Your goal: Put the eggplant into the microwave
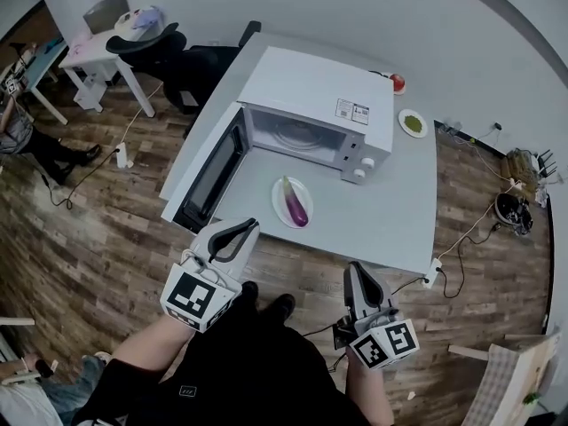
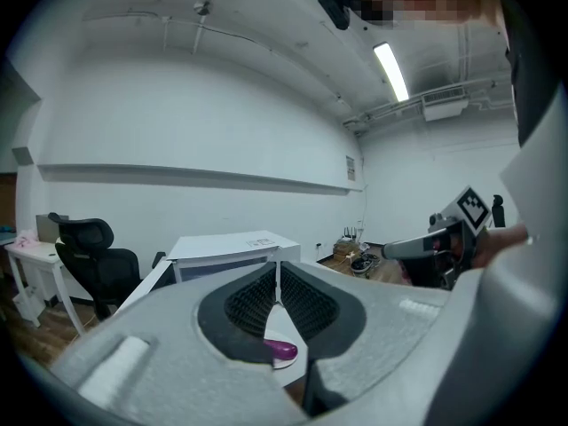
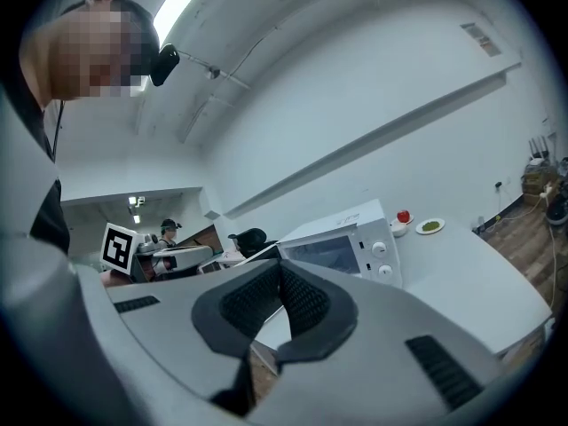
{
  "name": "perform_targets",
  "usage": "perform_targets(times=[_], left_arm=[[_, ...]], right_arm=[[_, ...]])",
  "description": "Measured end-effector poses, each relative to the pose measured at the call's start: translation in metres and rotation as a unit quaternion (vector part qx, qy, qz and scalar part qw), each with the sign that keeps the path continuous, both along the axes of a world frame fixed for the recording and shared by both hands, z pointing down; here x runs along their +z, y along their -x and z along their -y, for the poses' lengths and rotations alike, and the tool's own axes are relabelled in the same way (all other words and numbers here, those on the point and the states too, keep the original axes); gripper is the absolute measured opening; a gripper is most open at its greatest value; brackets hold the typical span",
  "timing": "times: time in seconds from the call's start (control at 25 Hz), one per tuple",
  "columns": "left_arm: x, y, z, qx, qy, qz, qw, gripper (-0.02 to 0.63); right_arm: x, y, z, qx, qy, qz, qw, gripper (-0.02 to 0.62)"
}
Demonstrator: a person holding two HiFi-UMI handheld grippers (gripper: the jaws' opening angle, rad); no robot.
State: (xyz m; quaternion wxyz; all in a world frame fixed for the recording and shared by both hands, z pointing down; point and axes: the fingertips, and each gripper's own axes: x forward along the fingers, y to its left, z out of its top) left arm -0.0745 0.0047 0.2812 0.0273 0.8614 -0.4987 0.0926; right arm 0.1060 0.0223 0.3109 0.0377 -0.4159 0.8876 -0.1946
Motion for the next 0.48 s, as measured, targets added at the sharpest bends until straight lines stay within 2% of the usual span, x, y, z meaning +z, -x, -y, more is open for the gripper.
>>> perform_targets(times=[0.16, 0.32, 0.48], left_arm=[[0.015, 0.001, 0.016, 0.003, 0.011, 0.009, 0.9999, 0.011], [0.038, 0.002, 0.034, 0.019, 0.037, 0.018, 0.999, 0.011], [0.055, 0.004, 0.051, 0.033, 0.045, 0.033, 0.9979, 0.011]], right_arm=[[0.013, 0.003, 0.016, -0.002, 0.015, -0.004, 1.0, 0.017], [0.023, 0.007, 0.032, 0.002, 0.028, -0.011, 1.0, 0.017], [0.033, 0.014, 0.049, 0.0, 0.036, -0.018, 0.999, 0.017]])
